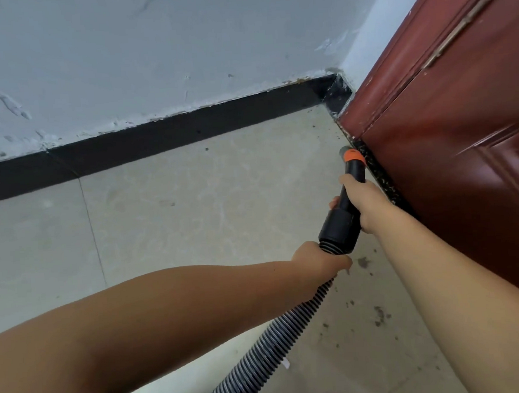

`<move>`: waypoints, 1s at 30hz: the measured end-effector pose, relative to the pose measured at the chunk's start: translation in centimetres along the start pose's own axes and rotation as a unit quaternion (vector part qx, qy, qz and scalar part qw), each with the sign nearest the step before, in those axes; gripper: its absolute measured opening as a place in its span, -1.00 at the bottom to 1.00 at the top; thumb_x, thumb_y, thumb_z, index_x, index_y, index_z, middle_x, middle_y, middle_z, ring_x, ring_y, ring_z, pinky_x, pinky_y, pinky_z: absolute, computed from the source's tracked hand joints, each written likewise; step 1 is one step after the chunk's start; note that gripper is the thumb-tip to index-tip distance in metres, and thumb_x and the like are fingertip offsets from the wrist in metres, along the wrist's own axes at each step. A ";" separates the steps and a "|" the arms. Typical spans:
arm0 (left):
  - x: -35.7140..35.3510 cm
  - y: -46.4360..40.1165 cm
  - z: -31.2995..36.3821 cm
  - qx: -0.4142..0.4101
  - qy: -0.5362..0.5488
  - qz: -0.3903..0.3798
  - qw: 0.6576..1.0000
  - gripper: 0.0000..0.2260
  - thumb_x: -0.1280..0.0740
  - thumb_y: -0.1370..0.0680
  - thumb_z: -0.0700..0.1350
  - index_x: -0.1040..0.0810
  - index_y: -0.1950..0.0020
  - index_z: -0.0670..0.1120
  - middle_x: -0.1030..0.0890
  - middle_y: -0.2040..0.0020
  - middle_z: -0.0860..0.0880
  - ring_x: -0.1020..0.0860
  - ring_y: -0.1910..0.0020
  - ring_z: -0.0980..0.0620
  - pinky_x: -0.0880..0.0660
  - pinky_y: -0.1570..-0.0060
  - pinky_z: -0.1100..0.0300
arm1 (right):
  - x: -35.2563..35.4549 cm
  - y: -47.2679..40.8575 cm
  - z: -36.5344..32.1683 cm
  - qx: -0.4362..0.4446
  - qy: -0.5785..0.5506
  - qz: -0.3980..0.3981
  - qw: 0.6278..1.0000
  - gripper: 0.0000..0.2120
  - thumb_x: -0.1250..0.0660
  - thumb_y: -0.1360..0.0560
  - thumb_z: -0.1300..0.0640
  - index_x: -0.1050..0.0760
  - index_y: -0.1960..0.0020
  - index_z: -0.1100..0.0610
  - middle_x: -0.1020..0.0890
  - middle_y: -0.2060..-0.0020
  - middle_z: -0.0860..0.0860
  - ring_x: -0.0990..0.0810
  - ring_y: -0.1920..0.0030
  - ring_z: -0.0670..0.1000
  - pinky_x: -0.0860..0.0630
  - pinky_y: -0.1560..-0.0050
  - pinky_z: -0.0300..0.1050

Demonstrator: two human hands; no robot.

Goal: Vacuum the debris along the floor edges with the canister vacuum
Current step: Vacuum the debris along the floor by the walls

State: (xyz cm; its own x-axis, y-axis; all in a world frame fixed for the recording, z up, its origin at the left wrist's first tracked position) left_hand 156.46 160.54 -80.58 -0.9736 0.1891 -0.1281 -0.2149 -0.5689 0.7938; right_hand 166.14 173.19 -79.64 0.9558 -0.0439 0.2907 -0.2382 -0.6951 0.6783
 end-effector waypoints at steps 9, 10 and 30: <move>2.5 -2.5 4.0 -0.016 -0.004 -0.023 1.000 -0.66 -0.45 -0.48 -0.07 -0.47 -0.16 -0.19 -0.53 0.15 -0.12 -0.52 0.26 -0.05 -0.51 0.20 0.12 | -0.5 -3.5 -3.1 -0.008 -0.067 -0.005 0.998 -0.81 -0.25 -0.60 0.02 -0.34 0.08 0.11 -0.59 0.50 0.08 -0.56 0.57 0.00 -0.55 0.29 -0.01; 2.8 -2.8 4.4 -0.024 -0.005 -0.016 1.000 -0.65 -0.44 -0.48 -0.06 -0.47 -0.16 -0.20 -0.53 0.13 -0.14 -0.53 0.22 -0.07 -0.52 0.16 0.11 | -1.0 -3.9 -3.6 -0.005 -0.062 -0.011 0.998 -0.81 -0.25 -0.60 0.02 -0.33 0.08 0.12 -0.58 0.53 0.07 -0.55 0.57 -0.01 -0.55 0.28 -0.01; 0.8 -3.1 7.1 -0.059 0.028 -0.022 0.998 -0.77 -0.43 -0.49 -0.07 -0.46 0.01 -0.17 -0.51 0.20 -0.13 -0.53 0.21 -0.10 -0.57 0.04 0.00 | -0.8 -4.8 -7.3 -0.033 -0.014 -0.059 0.998 -0.78 -0.32 -0.56 0.06 -0.34 -0.01 0.17 -0.48 0.36 0.09 -0.50 0.61 -0.02 -0.54 0.49 -0.17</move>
State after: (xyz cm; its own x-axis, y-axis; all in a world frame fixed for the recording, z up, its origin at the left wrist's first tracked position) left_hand 156.92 168.11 -78.91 -0.9650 0.1725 -0.1977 -0.2623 -0.6521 0.7113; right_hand 165.22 181.86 -78.21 0.9820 0.0158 0.1880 -0.1332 -0.6476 0.7503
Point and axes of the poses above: each hand's wrist, its own y-axis away from the middle knuckle, its own x-axis out of the back of the hand, z = x × y, the point moved 6 cm from there along -y, towards the middle knuckle
